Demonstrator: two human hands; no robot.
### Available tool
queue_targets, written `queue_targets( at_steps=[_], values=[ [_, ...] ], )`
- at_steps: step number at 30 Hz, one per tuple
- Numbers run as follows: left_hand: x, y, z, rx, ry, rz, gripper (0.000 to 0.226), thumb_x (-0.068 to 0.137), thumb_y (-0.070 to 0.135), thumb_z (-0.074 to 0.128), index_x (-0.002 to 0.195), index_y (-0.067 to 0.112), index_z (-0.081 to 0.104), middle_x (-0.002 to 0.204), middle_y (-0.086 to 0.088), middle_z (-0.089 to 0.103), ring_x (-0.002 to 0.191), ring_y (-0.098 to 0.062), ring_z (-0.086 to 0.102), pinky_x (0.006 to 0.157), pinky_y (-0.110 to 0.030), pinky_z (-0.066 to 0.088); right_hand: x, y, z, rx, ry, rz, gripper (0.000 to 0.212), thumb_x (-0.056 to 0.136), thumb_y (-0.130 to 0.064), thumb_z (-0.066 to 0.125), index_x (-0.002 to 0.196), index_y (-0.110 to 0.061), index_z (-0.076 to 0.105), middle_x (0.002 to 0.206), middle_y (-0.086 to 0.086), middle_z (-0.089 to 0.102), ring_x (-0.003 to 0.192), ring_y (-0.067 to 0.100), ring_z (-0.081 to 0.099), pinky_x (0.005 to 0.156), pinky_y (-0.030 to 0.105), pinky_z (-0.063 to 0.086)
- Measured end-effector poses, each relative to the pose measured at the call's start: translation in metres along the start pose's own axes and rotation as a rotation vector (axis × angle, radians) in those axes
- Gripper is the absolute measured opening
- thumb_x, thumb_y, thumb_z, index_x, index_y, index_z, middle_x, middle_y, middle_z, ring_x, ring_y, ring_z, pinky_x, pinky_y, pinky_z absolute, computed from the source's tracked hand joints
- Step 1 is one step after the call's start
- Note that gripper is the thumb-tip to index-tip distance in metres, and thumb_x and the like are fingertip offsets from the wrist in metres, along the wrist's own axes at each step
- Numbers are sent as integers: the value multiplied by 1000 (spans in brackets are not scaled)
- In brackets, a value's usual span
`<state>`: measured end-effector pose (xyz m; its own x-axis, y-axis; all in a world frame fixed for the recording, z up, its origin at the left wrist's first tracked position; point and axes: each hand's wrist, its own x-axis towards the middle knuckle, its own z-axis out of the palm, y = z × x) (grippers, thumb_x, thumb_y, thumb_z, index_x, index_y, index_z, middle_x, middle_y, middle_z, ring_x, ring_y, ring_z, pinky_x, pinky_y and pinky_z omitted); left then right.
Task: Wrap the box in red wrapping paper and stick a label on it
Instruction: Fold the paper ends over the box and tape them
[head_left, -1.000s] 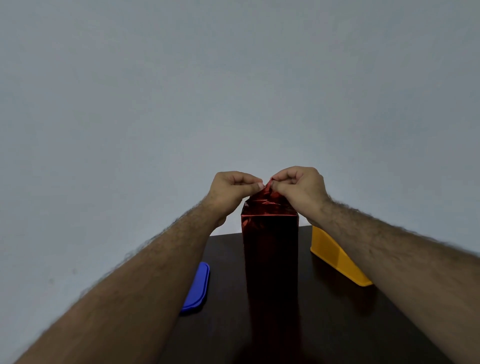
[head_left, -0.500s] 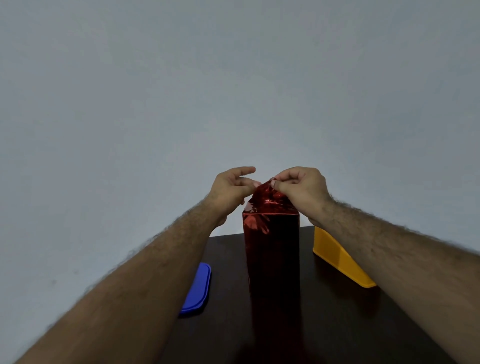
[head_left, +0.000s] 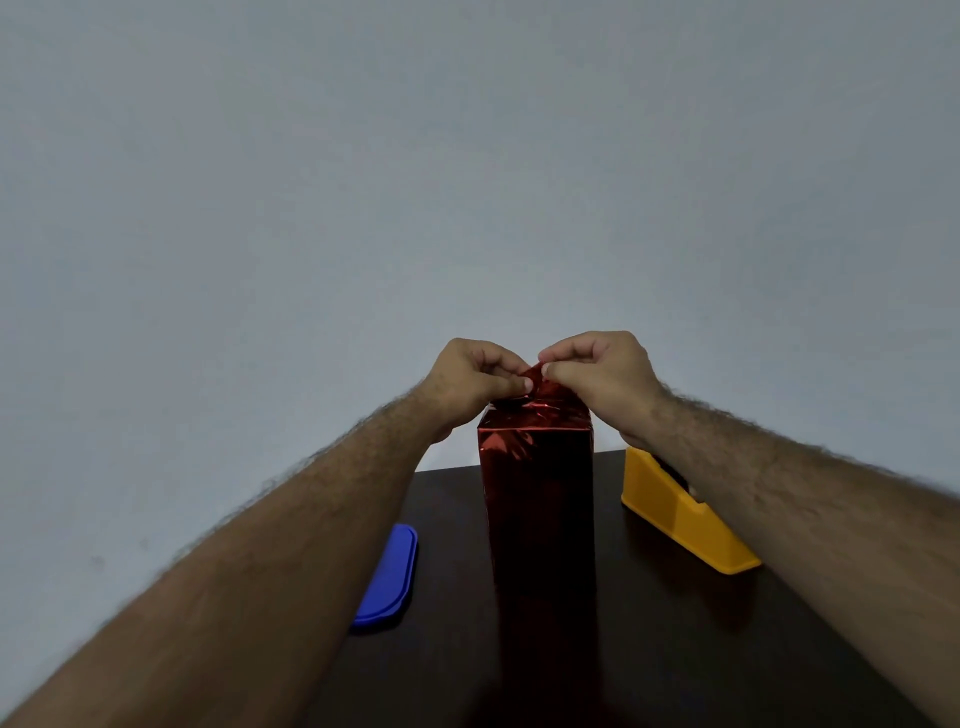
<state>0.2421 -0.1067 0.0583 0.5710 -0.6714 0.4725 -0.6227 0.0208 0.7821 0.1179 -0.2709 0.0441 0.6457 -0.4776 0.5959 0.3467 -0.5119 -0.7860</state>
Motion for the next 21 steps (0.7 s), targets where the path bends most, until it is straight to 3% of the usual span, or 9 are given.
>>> queue_targets(
  at_steps=[5,10,13,15,21],
  values=[
    [-4,-8,0,-20,53,35,13,86,-3,84,97,4,82,90,-22,79,82,-28,77,89,-44,65,-8,6,-9,-43,-173,-6,34,84,-12,86,117,-19,79,106,-3,80,98,7,77,93,31,63],
    [-11,-10,0,36,72,72,14,83,-3,85,94,6,84,86,-14,81,85,-29,80,86,-40,66,-23,9,-14,-215,-177,-189,27,85,-26,88,111,-27,83,102,-19,78,103,-7,70,93,19,57],
    [-12,-9,1,115,73,94,15,82,0,88,90,13,85,83,-4,81,83,-23,79,78,-34,64,-33,9,-18,-287,-272,-215,62,64,-53,97,119,-33,78,109,-22,75,109,-7,66,89,10,49],
    [-12,-9,1,191,74,114,18,81,1,87,88,17,86,80,2,80,77,-12,76,71,-26,59,-39,10,-19,-403,-317,-237,75,58,-59,97,126,-34,76,114,-22,72,109,-6,65,89,10,51],
    [-12,2,-11,320,-65,180,15,83,5,88,93,16,87,88,4,81,78,-3,73,74,-19,53,-42,17,-20,-465,-298,-314,59,72,-54,92,126,-34,76,114,-18,75,107,-3,67,90,13,50]
  ],
)
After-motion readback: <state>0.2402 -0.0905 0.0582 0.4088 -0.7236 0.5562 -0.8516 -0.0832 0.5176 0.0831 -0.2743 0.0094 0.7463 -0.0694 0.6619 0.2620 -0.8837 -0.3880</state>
